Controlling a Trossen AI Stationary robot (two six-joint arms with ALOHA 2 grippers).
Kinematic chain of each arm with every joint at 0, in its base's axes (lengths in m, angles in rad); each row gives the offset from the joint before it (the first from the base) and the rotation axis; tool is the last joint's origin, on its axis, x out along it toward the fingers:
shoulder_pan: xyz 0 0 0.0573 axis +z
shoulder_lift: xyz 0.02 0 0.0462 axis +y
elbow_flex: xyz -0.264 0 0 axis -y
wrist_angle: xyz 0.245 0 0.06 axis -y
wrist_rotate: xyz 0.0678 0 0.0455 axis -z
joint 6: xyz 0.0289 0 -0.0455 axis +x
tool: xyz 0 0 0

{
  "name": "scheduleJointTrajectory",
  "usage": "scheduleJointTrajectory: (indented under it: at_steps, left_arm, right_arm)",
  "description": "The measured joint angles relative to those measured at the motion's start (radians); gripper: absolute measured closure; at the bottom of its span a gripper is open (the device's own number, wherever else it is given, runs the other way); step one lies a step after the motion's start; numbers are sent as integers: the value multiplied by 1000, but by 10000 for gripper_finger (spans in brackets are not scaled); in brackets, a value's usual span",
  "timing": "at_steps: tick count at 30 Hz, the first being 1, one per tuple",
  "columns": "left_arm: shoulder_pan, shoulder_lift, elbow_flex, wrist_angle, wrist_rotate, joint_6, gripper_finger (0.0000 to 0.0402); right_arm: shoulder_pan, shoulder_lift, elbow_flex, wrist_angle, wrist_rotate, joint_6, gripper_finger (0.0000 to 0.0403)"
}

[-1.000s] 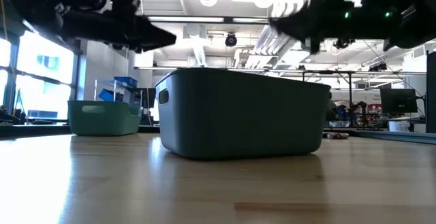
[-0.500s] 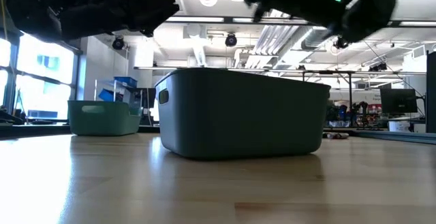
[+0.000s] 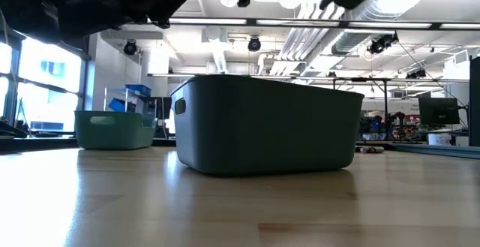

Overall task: Sort batteries
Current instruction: Put the black battery into the green bin

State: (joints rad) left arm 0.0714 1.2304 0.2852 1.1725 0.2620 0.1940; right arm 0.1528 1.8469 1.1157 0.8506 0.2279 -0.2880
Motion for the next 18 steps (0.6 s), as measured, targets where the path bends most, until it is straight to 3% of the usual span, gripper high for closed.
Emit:
scheduleJointTrajectory:
  at_steps: [8, 18]
  left_arm:
    - [-3, -5, 0, -7, 15, 26, 186]
    - [-1, -55, -20, -30, 52, 55, 186]
  right_arm:
    - [20, 0, 9, -35, 29, -22, 373]
    - [38, 0, 9, -52, 151, -35, 373]
